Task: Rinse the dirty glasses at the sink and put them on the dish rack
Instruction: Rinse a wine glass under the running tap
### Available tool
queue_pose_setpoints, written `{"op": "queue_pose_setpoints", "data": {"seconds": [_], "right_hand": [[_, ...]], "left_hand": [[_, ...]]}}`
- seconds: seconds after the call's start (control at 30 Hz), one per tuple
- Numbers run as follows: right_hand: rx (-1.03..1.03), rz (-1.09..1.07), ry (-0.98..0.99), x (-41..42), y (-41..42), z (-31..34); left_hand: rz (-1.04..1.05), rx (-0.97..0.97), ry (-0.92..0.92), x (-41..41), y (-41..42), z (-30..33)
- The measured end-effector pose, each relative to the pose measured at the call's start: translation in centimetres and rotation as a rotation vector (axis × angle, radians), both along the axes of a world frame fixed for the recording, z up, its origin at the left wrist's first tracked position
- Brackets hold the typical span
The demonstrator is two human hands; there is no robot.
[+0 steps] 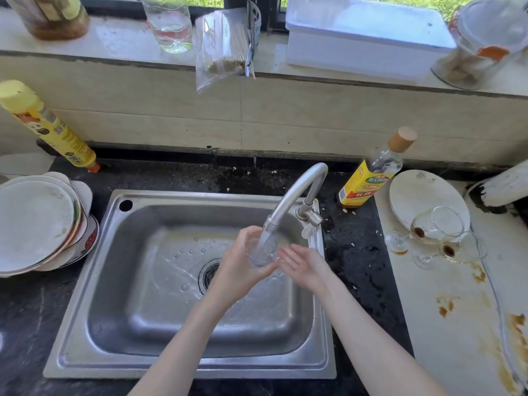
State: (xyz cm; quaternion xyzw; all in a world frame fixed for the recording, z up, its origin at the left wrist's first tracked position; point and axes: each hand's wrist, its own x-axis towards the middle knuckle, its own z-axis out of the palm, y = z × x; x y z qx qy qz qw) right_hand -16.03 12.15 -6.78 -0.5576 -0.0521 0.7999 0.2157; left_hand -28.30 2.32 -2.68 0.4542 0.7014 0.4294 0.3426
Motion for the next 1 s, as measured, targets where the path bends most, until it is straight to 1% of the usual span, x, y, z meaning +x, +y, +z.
{"op": "queue_pose_setpoints", "data": {"seconds": [0.07,0.13,0.23,0.43,0.6,0.7,0.87,1.0], "right_hand": [[-0.010,-0.107,0.010,0.3,1.0,0.2],[-0.031,-0.145,0.015,0.6,1.7,0.4],[-0.047,-0.146,-0.003,0.6,2.0,0.3],[-0.070,-0.147,-0.037,0.6,2.4,0.1],[-0.121,-0.167,-0.048,0.6,3.0,1.0],[-0.126,-0.206,-0.054,0.7,3.3,2.3],[-0.070,-0.279,0.002,1.9,5.5,4.3],[-0.087,-0.315,0.071,3.0,7.5,5.2]], "left_hand": [[0.004,-0.024,-0.007,-0.2,0.0,-0.2],[-0.002,-0.056,0.002,-0.2,0.0,-0.3],[0.011,-0.087,0.006,0.0,0.0,-0.4],[-0.010,-0.085,0.032,0.0,-0.1,-0.3],[-0.008,-0.151,0.042,-0.1,-0.1,-0.1],[-0.020,-0.158,0.049,-0.1,-0.1,0.0],[-0.028,-0.143,0.044,-0.2,0.3,0.3],[-0.025,-0.138,0.036,-0.3,0.7,0.8]]}}
